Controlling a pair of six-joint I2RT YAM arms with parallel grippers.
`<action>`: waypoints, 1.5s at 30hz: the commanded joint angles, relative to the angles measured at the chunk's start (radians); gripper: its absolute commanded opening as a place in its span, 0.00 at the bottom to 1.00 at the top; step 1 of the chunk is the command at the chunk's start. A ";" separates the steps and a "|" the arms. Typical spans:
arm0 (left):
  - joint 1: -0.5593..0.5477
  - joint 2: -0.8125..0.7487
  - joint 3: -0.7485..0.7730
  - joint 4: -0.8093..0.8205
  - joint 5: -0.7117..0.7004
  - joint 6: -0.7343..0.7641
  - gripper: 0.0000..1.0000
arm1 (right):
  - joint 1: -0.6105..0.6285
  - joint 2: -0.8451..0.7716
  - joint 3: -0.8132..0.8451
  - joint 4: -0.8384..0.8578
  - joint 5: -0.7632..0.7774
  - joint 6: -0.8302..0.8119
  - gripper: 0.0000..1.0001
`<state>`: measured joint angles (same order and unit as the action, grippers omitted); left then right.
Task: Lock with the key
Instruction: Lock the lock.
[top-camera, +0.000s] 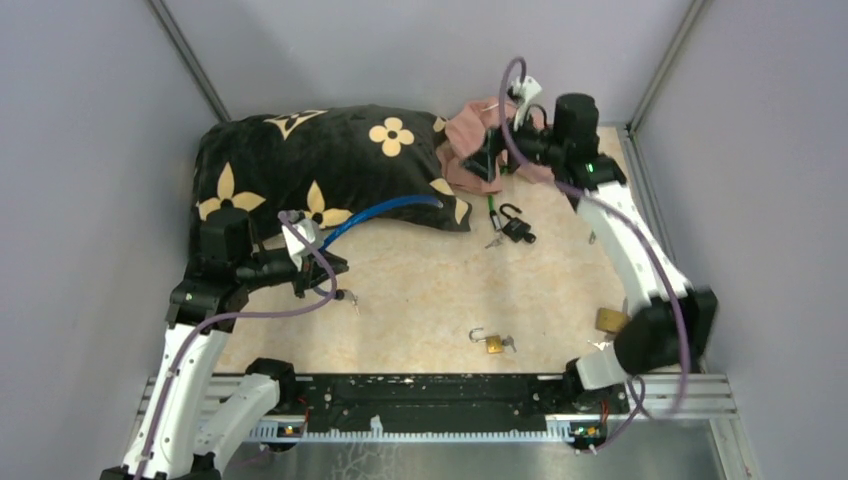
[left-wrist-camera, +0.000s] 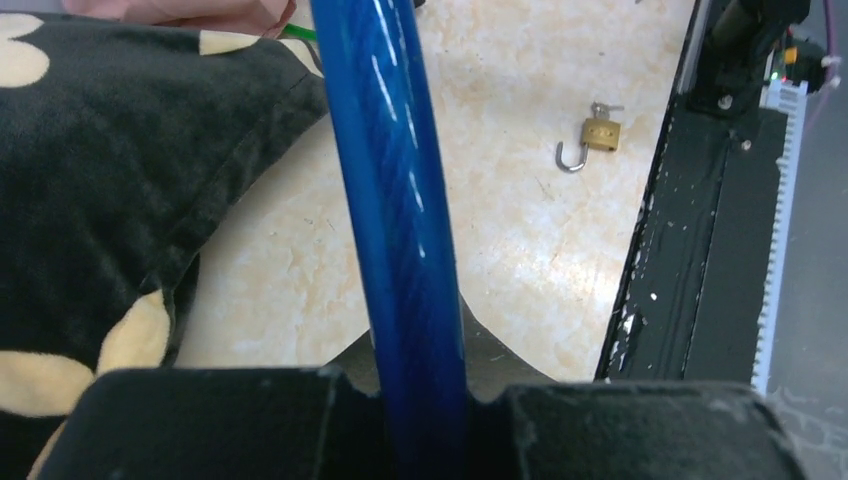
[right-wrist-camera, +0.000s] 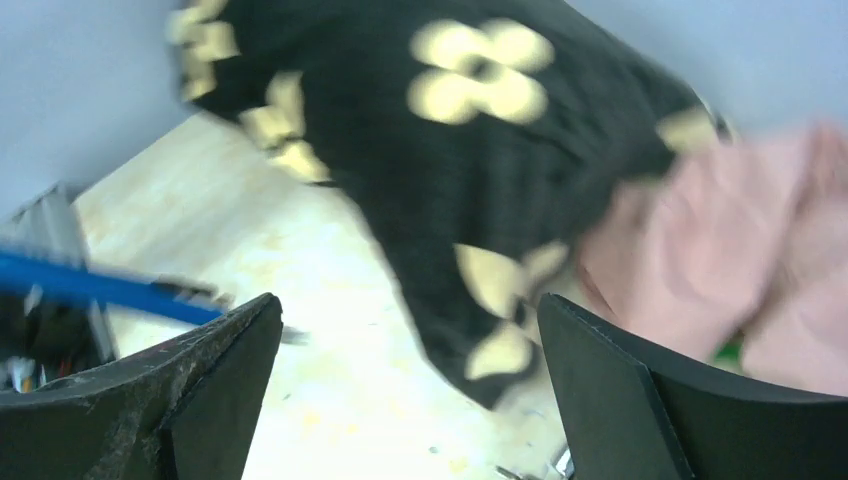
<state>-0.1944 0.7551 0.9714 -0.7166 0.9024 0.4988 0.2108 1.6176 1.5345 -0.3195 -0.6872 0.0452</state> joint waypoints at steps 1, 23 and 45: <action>-0.017 -0.038 0.042 -0.140 0.023 0.286 0.00 | 0.207 -0.365 -0.242 0.145 -0.145 -0.294 0.98; -0.022 -0.020 0.100 -0.302 0.109 0.412 0.00 | 0.562 -0.372 -0.286 -0.103 -0.061 -0.413 0.70; -0.022 -0.032 0.090 -0.302 0.128 0.400 0.00 | 0.564 -0.506 -0.403 -0.019 0.112 -0.318 0.32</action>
<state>-0.2119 0.7364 1.0359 -1.0401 0.9737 0.8871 0.7692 1.1374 1.1172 -0.3702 -0.5934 -0.2867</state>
